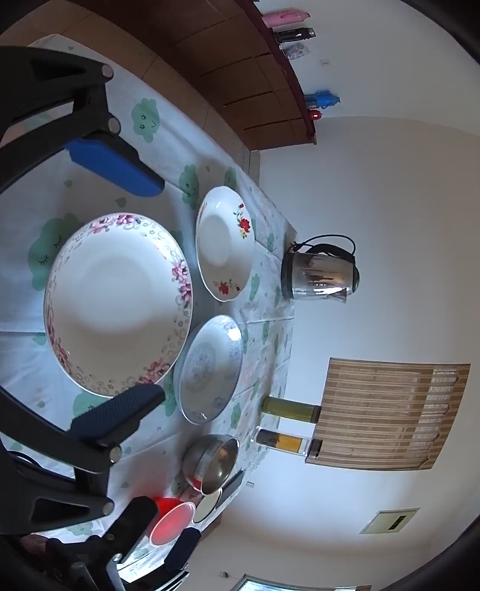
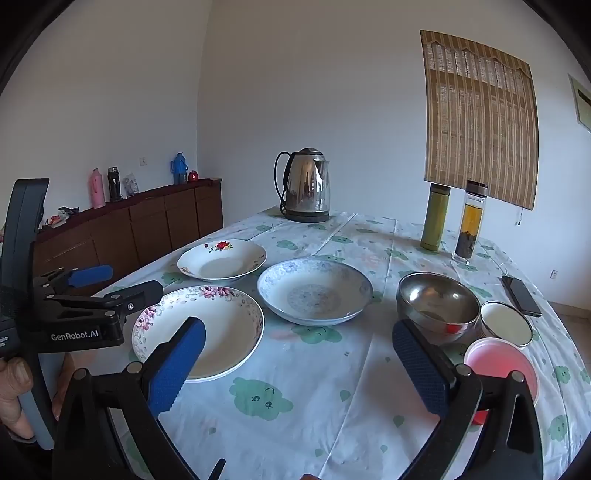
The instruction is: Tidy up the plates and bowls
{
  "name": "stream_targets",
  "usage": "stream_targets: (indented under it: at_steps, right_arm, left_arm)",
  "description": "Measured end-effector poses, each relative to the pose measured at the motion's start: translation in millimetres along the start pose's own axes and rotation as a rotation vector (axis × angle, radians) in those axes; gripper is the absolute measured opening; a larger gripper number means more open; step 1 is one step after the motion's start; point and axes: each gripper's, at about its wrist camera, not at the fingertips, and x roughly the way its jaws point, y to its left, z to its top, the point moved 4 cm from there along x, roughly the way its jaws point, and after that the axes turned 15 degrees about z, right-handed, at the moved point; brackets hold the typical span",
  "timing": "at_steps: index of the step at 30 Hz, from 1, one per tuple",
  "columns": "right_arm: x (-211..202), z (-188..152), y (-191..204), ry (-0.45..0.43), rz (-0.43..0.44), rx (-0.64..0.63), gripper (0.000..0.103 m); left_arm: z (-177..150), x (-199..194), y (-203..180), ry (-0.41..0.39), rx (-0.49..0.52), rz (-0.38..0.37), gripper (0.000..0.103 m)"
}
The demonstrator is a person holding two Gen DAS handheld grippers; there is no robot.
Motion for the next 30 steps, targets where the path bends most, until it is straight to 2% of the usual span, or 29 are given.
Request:
stream_targets:
  at_steps: [4, 13, 30]
  right_arm:
    - [6, -1, 1, 0.036, 0.001, 0.006, 0.102]
    - [7, -9, -2, 0.026, 0.021, 0.044, 0.102]
    - [12, -15, -5, 0.041, 0.065, 0.1, 0.102]
  left_arm:
    - [-4, -1, -4, -0.03, 0.008, -0.003, 0.103]
    - [-8, 4, -5, -0.02, 0.012, 0.022, 0.103]
    - [-9, 5, -2, -0.018, 0.01, 0.016, 0.103]
